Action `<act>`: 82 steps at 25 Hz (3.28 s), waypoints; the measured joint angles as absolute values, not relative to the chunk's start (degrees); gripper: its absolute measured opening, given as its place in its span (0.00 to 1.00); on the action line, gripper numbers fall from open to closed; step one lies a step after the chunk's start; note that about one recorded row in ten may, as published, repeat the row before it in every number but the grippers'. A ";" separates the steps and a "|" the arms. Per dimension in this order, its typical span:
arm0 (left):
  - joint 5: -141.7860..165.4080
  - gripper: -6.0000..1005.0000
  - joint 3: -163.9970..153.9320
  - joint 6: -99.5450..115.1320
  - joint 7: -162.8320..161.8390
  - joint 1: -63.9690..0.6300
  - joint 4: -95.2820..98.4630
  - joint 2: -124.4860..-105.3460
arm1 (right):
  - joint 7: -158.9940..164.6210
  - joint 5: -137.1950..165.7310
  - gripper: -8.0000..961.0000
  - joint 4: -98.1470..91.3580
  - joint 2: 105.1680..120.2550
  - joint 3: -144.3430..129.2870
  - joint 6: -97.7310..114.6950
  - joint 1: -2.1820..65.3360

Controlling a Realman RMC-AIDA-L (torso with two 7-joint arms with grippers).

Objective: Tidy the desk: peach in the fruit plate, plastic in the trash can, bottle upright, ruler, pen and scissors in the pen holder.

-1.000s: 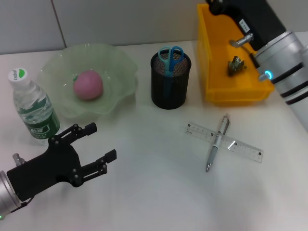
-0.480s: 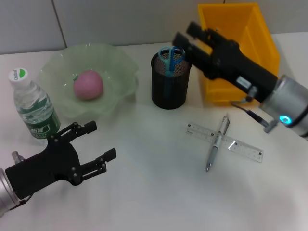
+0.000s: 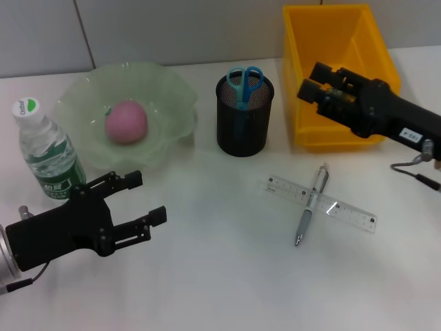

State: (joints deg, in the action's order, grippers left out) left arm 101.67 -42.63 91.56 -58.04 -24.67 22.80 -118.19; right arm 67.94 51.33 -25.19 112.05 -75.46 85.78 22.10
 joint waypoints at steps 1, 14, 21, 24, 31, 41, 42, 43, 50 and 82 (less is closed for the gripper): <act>102.25 0.81 -42.64 91.80 -58.84 -24.84 23.15 -118.18 | 68.67 53.23 0.65 -26.05 111.99 -73.95 86.02 21.81; 104.08 0.82 -42.57 92.44 -61.21 -24.10 25.83 -118.22 | 95.19 92.20 0.65 -52.68 113.65 -57.12 85.89 20.56; 104.17 0.81 -42.24 92.08 -60.98 -23.87 25.87 -118.21 | 107.83 109.08 0.65 -61.66 113.91 -54.15 88.34 25.91; 104.18 0.81 -42.19 92.07 -60.98 -23.72 25.89 -118.21 | 112.13 114.95 0.65 -62.21 113.30 -53.96 90.20 29.20; 104.06 0.81 -42.18 91.89 -60.33 -23.56 25.93 -118.21 | 118.54 125.81 0.65 -63.34 112.77 -54.50 92.78 36.28; 103.97 0.81 -42.19 91.61 -60.04 -23.61 25.93 -118.22 | 122.29 146.57 0.65 -62.96 117.80 -55.32 95.00 46.64; 103.97 0.81 -42.19 91.61 -60.04 -23.61 25.93 -118.22 | 122.42 148.48 0.65 -62.60 118.58 -55.79 94.48 47.69; 103.96 0.81 -42.18 91.60 -60.03 -23.61 25.93 -118.21 | 122.42 148.48 0.65 -62.60 118.58 -55.79 94.48 47.69; 103.82 0.81 -42.11 91.58 -59.94 -23.73 25.93 -118.22 | 123.76 149.34 0.65 -58.42 118.90 -61.03 91.61 49.10; 103.80 0.81 -42.01 91.51 -59.94 -23.47 26.61 -118.12 | 125.31 150.36 0.64 -49.49 119.28 -73.73 77.63 49.61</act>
